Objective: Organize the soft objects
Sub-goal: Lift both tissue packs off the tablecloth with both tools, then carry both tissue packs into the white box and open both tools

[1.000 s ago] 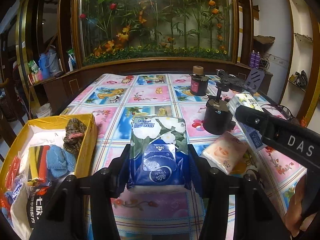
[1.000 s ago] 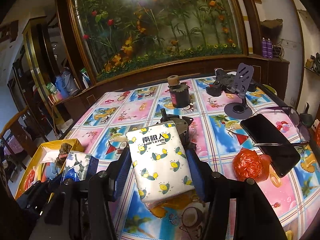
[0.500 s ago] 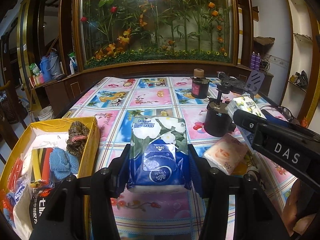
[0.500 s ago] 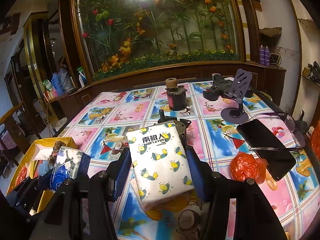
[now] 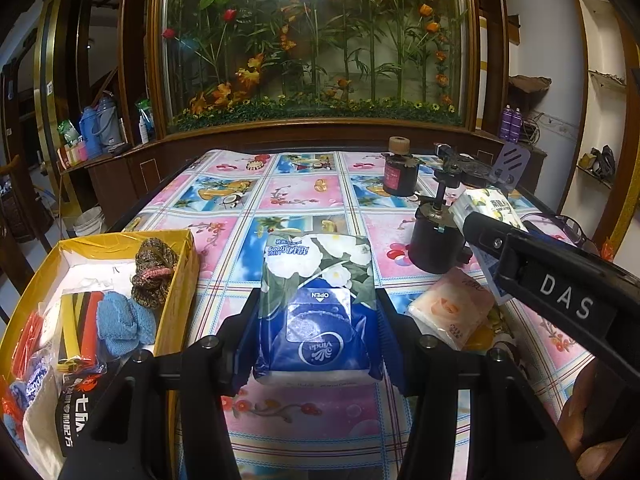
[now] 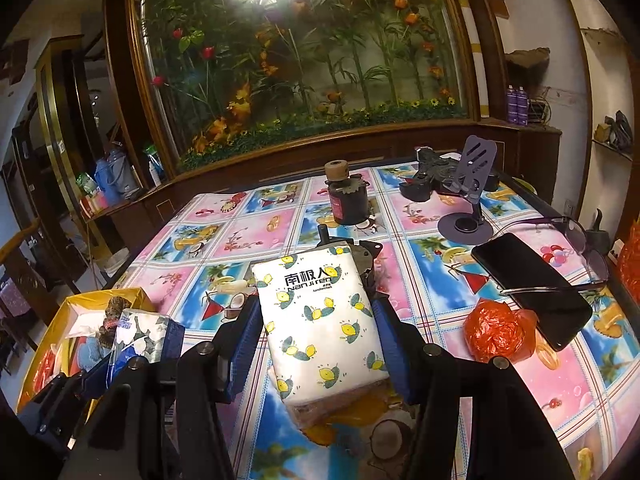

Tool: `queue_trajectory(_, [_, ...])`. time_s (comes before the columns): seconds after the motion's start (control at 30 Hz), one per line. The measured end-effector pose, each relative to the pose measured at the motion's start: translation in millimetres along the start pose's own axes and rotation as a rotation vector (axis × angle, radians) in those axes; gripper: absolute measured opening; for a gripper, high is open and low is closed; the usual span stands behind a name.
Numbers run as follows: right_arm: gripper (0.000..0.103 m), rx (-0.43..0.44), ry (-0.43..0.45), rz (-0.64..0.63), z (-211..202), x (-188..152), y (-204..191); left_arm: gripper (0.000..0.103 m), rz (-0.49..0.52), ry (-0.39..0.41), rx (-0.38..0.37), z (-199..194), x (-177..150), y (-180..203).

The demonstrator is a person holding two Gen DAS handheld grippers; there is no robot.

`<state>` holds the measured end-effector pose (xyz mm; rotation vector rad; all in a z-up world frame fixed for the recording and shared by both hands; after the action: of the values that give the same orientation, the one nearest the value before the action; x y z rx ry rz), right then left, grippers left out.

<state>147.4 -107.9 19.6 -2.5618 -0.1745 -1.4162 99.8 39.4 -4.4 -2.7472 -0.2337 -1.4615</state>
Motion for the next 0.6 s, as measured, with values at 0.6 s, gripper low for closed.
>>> queue_trajectory(0.6, [0.06,-0.057,0.027,0.039,5.3,5.3,3.5,0.052,-0.035,0.056,-0.021,-17.1,9.8,-2.8])
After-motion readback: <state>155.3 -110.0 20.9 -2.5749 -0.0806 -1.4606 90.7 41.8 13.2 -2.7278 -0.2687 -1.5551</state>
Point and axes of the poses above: each gripper's, at about its wrist camera, not at the fingertips, and z roughly the way its jaws point, y to its right, x to its top, the point moved 10 cm from there along z, roughly the way its jaws point, and after that the axes turned 5 degrees about -z, right-handed, at the moved point
